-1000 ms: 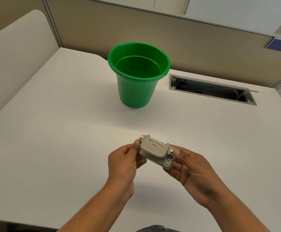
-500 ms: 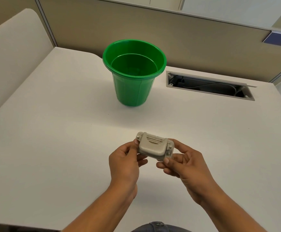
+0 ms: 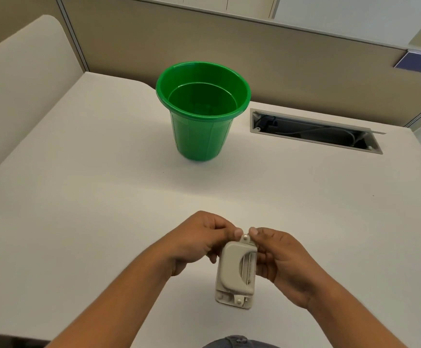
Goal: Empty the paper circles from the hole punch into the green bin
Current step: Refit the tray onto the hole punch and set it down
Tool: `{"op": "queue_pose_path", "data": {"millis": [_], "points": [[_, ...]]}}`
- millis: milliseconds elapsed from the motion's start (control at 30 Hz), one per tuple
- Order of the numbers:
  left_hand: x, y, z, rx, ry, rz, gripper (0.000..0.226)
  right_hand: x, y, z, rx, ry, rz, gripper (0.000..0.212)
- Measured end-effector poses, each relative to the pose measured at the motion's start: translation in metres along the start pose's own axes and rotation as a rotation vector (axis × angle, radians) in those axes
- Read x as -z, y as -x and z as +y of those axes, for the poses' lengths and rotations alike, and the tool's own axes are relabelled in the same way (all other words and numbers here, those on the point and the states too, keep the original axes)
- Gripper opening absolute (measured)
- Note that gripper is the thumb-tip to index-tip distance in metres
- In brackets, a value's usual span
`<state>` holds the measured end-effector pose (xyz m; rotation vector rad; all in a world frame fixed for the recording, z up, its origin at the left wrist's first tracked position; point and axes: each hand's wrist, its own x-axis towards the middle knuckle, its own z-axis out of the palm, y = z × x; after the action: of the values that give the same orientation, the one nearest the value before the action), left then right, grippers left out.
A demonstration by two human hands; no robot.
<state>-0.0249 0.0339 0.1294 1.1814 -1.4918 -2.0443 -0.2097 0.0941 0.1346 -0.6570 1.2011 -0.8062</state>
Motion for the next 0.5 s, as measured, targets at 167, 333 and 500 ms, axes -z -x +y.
{"op": "queue_pose_path", "data": {"millis": [167, 333, 500], "points": [[-0.006, -0.002, -0.007, 0.053, -0.022, 0.03, 0.023, 0.007, 0.002, 0.006, -0.014, 0.048, 0.017, 0.034], [-0.014, -0.006, -0.009, 0.083, 0.057, 0.09, 0.023, 0.015, 0.002, 0.01, -0.001, 0.01, 0.002, 0.037], [-0.016, -0.009, -0.007, 0.079, 0.068, 0.133, 0.025, 0.016, 0.002, 0.016, 0.008, -0.091, 0.06, 0.025]]}}
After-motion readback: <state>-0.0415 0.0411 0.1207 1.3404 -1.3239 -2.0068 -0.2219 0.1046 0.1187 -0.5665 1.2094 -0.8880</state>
